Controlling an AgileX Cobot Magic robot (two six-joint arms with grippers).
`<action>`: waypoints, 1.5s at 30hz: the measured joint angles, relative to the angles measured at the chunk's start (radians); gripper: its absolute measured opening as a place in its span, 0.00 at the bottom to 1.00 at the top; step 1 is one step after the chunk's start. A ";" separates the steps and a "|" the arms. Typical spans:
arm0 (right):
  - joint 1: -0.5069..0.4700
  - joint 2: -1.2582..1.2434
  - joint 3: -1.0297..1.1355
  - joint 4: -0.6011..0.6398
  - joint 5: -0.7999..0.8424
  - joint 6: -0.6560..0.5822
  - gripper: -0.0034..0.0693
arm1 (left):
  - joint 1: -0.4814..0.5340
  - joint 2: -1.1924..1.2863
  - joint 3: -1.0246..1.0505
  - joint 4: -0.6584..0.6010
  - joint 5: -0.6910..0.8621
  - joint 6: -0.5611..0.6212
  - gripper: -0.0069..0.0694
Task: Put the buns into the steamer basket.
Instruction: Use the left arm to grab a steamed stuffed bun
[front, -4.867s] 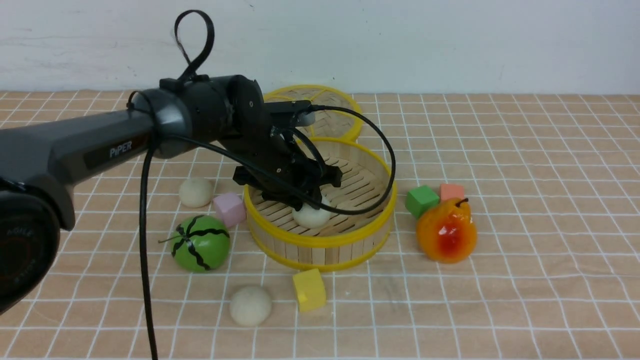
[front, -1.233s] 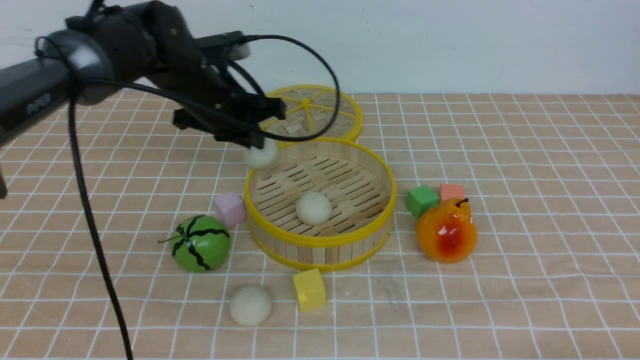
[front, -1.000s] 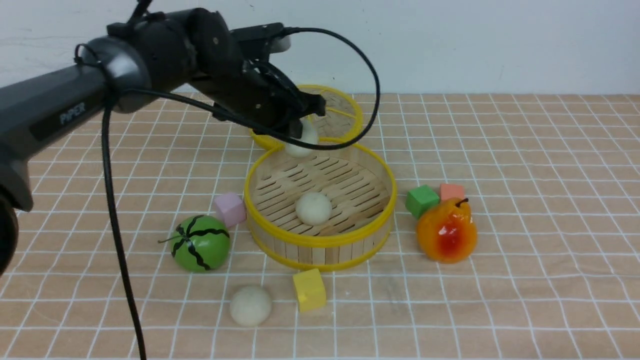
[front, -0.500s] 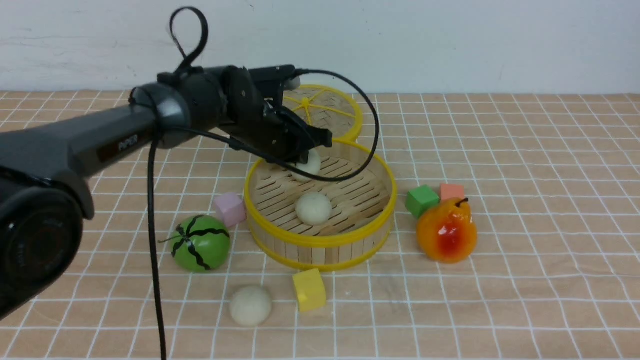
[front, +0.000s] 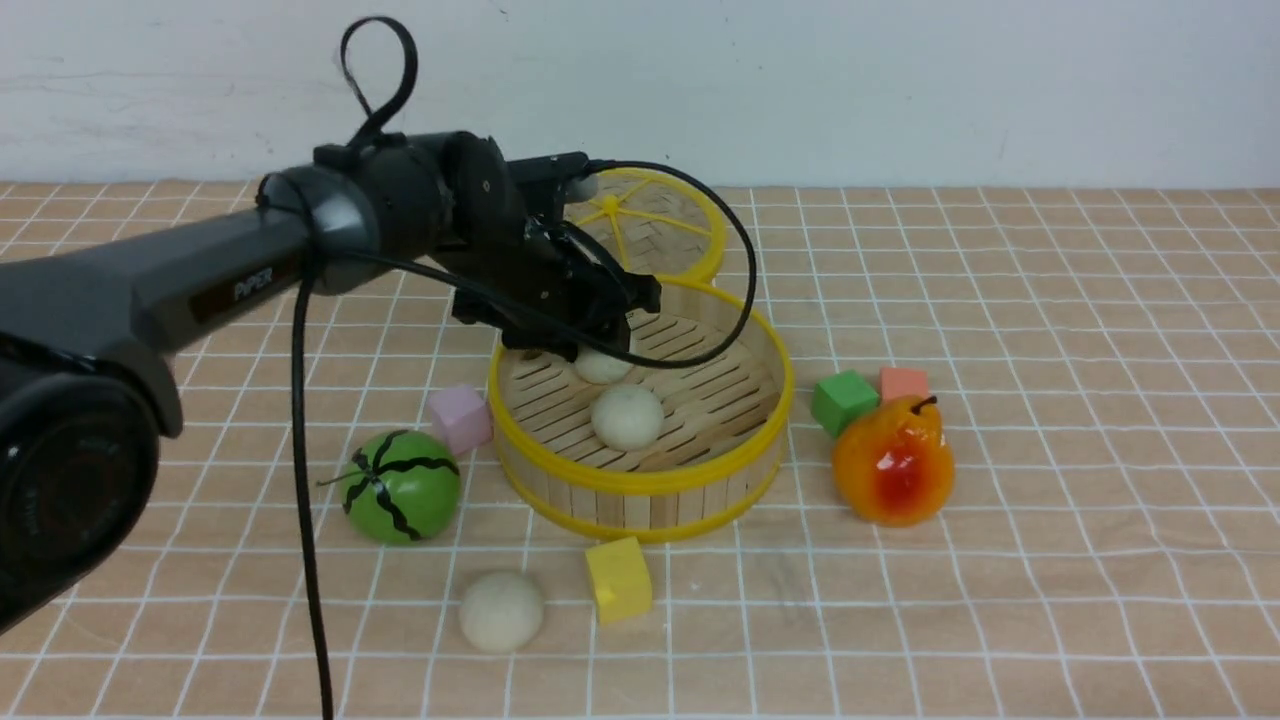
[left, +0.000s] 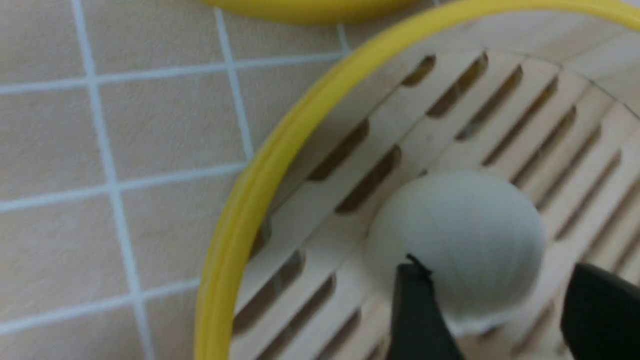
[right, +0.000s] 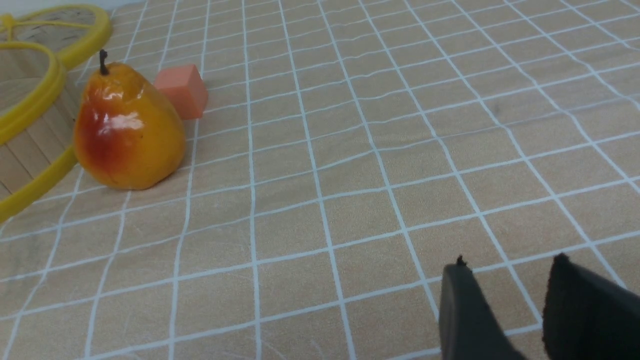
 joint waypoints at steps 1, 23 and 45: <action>0.000 0.000 0.000 0.000 0.000 0.000 0.38 | 0.001 -0.017 0.000 0.011 0.024 -0.001 0.64; 0.000 0.000 0.000 0.000 0.000 0.000 0.38 | 0.037 -0.768 0.605 0.109 0.184 -0.049 0.65; 0.000 0.000 0.000 0.000 0.000 0.000 0.38 | -0.121 -0.674 0.791 0.127 0.171 0.014 0.65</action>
